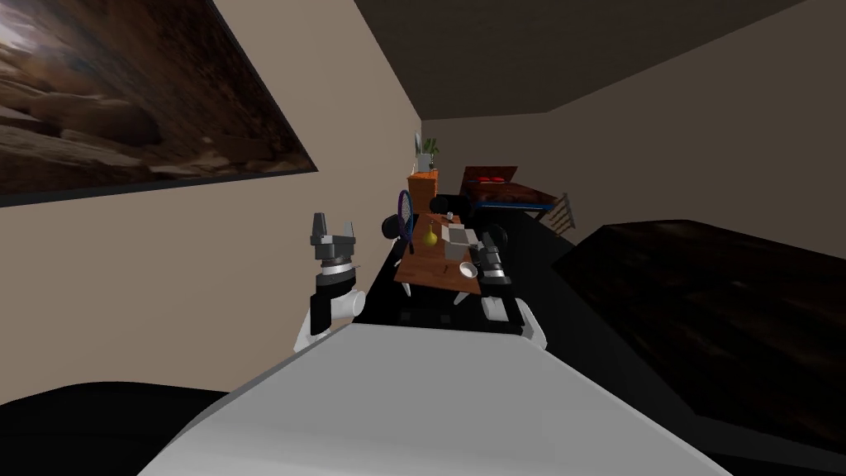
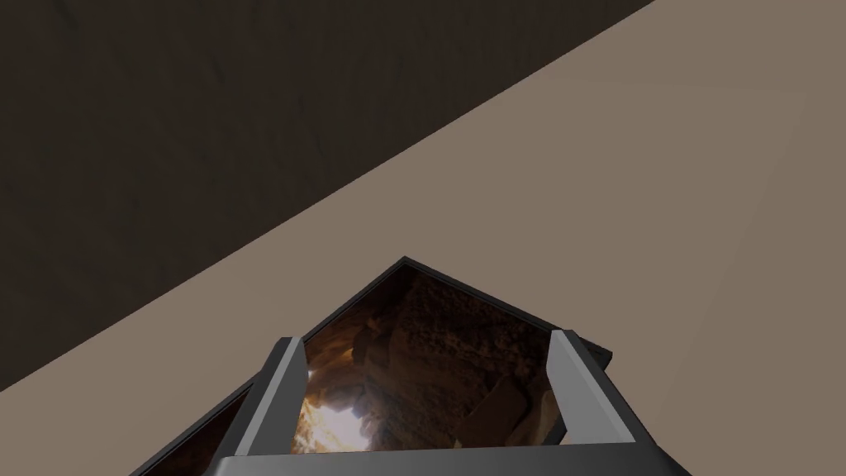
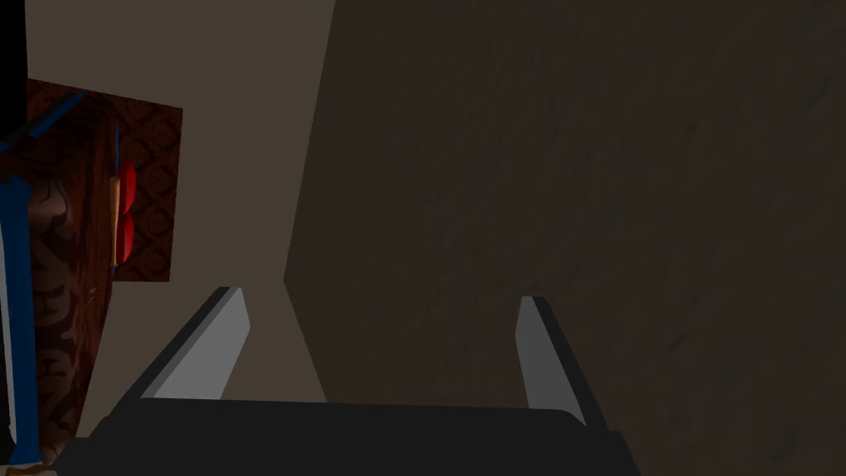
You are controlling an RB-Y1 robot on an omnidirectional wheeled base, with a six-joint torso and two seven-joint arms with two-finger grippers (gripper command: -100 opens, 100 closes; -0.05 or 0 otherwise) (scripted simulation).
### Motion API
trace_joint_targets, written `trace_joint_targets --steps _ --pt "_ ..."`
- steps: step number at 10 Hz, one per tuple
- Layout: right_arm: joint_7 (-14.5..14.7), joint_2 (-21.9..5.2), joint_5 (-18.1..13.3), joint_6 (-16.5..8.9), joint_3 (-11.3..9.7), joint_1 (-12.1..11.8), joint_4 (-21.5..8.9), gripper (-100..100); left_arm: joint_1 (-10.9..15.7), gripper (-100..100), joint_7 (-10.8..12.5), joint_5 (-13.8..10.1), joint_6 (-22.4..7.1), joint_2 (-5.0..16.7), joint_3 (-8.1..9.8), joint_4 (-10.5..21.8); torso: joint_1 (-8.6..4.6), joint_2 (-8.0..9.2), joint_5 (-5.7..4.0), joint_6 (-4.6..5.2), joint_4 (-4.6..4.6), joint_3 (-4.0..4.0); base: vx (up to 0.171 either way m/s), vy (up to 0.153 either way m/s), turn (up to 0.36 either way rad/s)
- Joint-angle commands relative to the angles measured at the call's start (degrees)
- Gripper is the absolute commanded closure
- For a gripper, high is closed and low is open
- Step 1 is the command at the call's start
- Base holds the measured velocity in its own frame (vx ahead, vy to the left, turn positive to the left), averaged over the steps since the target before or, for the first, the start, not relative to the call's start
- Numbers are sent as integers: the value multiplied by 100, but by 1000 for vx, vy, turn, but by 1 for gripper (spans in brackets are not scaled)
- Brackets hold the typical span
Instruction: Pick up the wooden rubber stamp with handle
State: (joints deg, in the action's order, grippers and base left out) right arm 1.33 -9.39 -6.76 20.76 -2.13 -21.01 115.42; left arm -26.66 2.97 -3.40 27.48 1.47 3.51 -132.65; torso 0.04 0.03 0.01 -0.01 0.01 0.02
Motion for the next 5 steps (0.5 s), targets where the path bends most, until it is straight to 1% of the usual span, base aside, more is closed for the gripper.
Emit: trace_joint_targets --steps 1,2,3,4,5 --pt "47 -19 -104 -142 -13 122 -227 -100 0 0 0 0 0 0 0 0 0 0 0 0 0 0 -10 9 74" --pt "90 -98 -252 -283 -1 248 -422 -100 -1 0 0 0 0 0 1 0 -2 -1 0 4 0 0 -10 14 164" --pt "90 -98 -252 -283 -1 248 -508 -100 0 0 0 0 0 0 0 0 -1 -1 0 1 0 -1 -6 7 88" --pt "137 -177 -405 -425 11 376 -738 -100 -1 0 0 0 0 0 1 0 -3 -1 -1 4 0 0 -5 9 149" --pt "137 -177 -405 -425 11 376 -802 -100 0 0 0 0 0 0 0 0 -3 -2 -1 1 0 -1 -4 5 104"
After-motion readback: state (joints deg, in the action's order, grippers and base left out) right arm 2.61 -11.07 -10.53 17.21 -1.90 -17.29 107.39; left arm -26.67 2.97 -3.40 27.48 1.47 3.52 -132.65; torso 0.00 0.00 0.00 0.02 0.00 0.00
